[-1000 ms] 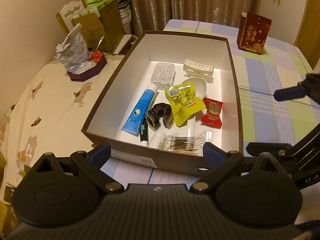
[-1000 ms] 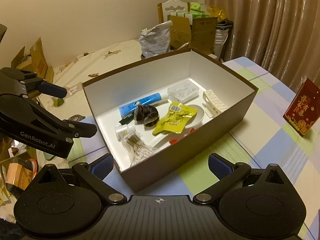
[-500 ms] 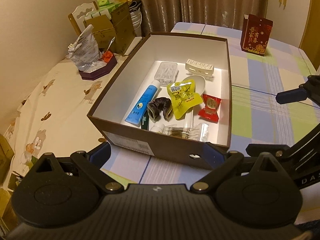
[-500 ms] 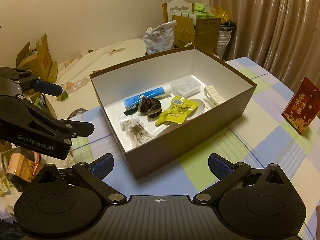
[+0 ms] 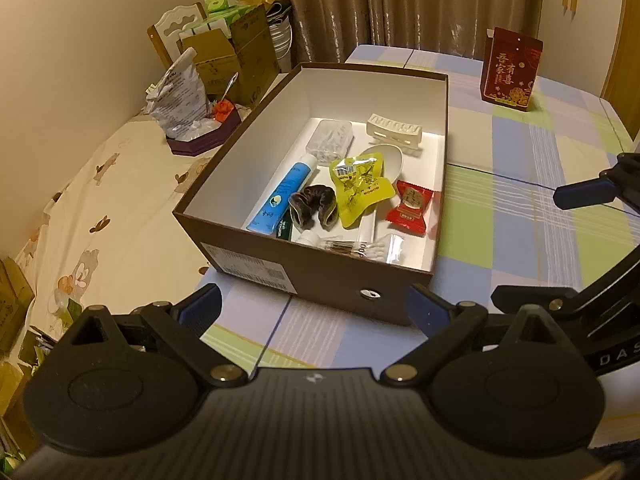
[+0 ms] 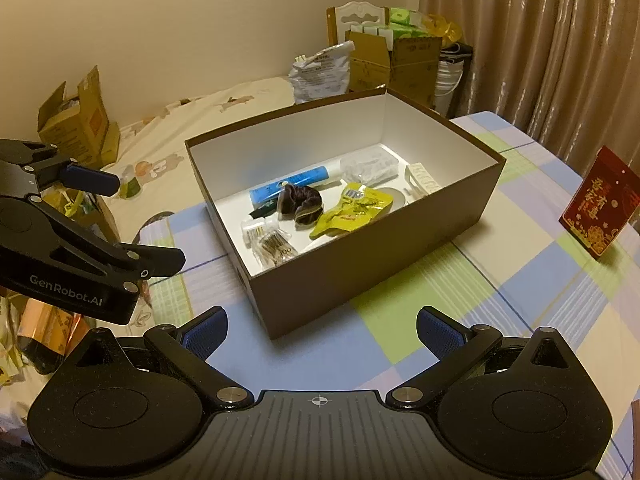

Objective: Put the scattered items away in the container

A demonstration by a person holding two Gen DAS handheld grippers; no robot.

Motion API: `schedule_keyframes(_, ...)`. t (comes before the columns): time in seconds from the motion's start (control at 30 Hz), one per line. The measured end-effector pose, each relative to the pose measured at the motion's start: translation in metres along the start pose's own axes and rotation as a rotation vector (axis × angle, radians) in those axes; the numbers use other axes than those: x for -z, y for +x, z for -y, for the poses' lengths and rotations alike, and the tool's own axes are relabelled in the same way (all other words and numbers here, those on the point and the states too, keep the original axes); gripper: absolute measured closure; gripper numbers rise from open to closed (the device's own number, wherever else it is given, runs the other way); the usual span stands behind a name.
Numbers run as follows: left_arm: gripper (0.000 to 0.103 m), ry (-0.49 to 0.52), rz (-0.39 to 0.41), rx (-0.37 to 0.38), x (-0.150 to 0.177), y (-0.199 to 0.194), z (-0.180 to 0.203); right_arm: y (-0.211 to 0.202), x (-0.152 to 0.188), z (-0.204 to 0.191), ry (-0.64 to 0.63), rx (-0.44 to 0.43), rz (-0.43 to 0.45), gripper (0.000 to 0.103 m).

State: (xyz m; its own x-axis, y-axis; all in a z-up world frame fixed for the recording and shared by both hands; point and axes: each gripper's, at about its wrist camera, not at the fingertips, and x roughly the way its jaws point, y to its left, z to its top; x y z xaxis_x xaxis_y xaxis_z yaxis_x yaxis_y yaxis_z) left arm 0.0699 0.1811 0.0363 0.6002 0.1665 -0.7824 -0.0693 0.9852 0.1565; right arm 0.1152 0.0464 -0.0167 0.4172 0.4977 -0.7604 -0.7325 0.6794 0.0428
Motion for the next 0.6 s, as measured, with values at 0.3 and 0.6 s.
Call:
schedule_keyframes(0.3, 0.001, -0.018, 0.015, -0.017, 0.009, -0.006, 0.011, -0.005, 0.008, 0.003, -0.001, -0.005, -0.003, 0.000)
schedule_keyframes(0.6, 0.001, -0.013, 0.027, -0.033, 0.017, -0.013, 0.019, -0.009, 0.013, 0.004, 0.000, -0.020, -0.003, 0.000)
